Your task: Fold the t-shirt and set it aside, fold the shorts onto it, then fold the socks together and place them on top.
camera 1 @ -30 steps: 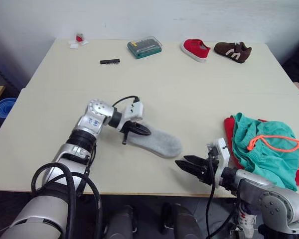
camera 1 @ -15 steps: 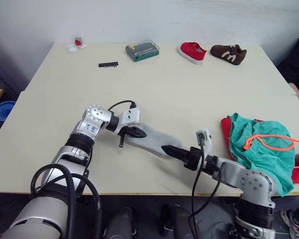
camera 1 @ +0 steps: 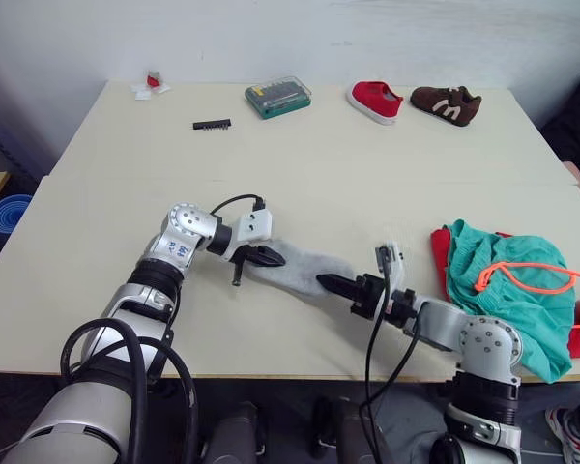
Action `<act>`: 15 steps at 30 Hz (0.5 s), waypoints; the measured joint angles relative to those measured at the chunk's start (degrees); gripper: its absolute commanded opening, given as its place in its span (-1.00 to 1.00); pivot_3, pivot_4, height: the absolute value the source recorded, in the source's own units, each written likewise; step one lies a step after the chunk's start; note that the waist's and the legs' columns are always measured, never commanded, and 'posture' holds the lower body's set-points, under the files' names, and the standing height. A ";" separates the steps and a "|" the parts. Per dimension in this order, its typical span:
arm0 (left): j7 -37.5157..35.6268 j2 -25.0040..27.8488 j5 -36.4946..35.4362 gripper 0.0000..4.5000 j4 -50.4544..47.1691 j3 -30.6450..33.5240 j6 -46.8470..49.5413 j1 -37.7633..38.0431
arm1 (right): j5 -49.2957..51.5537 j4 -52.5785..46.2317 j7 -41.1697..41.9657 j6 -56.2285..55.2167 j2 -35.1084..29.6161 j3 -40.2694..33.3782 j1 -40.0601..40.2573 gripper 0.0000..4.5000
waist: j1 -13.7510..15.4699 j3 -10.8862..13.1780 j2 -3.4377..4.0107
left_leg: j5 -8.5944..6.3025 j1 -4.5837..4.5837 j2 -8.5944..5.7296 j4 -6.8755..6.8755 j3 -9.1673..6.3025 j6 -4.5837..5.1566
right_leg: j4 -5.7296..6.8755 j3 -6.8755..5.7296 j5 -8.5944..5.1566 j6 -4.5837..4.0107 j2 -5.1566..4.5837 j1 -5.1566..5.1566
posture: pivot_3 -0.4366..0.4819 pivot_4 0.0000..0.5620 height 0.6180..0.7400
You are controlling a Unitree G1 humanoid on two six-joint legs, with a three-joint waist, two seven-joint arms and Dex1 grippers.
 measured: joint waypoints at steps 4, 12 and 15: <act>0.34 -0.01 -0.06 -1.00 -0.13 0.73 -0.09 0.55 | 1.31 -0.10 -0.15 0.41 -0.60 0.89 -1.67 -0.99 | -0.01 0.00 0.00 | 0.00 0.00 0.00 0.00 0.00 0.00 | -0.01 0.00 0.00 0.00 0.00 0.00 | -0.05 -0.47 1.00; 0.82 -0.15 -0.07 -1.00 -0.60 1.35 0.04 1.06 | -4.89 5.38 3.33 -4.22 -2.44 10.68 -9.12 -0.99 | -0.04 0.01 0.01 | 0.00 -0.03 -0.01 -0.01 0.01 0.00 | -0.02 0.00 0.00 0.00 0.00 -0.03 | -0.05 -0.47 1.00; 1.08 -0.13 -0.12 -1.00 -1.08 1.54 0.26 1.40 | -8.02 7.44 5.22 -6.56 -3.15 14.08 -11.07 -0.99 | -0.05 0.01 0.01 | 0.00 -0.04 -0.01 -0.01 0.02 0.00 | -0.01 -0.01 0.00 0.00 0.00 -0.04 | -0.05 -0.47 1.00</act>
